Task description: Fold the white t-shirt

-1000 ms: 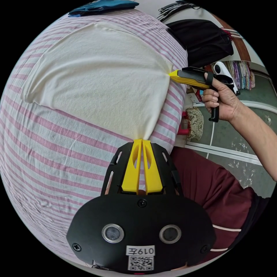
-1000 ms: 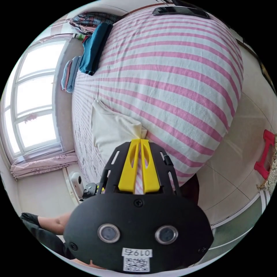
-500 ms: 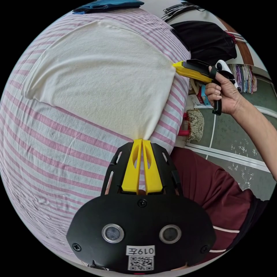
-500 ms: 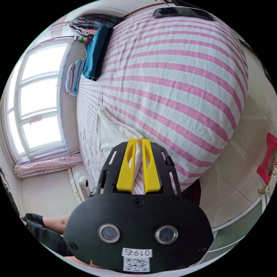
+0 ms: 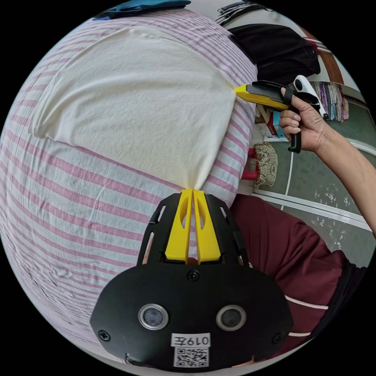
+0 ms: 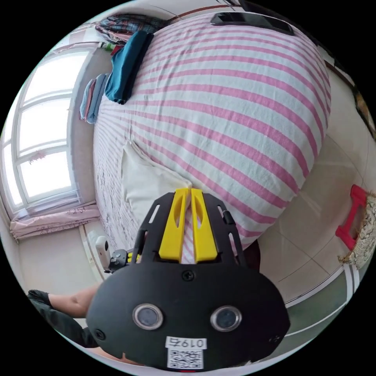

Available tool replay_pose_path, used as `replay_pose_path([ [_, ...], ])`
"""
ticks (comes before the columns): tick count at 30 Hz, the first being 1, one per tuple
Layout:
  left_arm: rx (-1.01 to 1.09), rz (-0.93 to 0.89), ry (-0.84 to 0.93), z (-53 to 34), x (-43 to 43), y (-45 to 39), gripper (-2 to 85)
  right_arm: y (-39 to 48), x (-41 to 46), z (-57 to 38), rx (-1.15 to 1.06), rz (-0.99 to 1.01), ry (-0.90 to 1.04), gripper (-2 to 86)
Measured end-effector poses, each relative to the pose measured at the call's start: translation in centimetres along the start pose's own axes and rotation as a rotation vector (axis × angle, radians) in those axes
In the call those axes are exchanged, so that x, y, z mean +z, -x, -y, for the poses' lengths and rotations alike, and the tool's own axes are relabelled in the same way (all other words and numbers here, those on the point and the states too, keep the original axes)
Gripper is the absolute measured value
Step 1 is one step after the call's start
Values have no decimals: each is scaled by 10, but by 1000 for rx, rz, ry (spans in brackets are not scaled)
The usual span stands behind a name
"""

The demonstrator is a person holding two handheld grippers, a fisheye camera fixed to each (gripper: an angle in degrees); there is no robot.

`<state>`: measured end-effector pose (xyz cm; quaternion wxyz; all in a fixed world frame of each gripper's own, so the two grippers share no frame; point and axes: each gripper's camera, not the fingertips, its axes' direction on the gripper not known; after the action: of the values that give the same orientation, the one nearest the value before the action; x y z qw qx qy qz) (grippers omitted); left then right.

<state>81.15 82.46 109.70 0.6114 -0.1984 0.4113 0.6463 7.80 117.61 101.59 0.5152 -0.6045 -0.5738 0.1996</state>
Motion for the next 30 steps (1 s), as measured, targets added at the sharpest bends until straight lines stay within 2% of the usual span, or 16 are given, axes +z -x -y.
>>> replay_pose_path([
  [4,30,24,10,-19,-5,-11,8,21,-18,-20,-128,-172,29,-5],
  [6,31,32,3,-30,-9,-11,8,26,-26,-31,-154,-192,24,1],
  [12,-184,95,-237,-61,-58,33,7,60,-12,-68,-276,-117,125,52],
  [14,-295,77,-332,-63,-78,60,7,60,-2,-84,-250,-62,151,56],
  [19,-337,40,-408,-53,-93,84,7,50,34,-135,-149,-2,274,68],
  [26,-242,112,-328,-35,-79,76,7,33,45,-173,32,121,247,65],
  [30,-257,98,-315,-39,-69,76,7,33,44,-190,39,86,263,14],
])
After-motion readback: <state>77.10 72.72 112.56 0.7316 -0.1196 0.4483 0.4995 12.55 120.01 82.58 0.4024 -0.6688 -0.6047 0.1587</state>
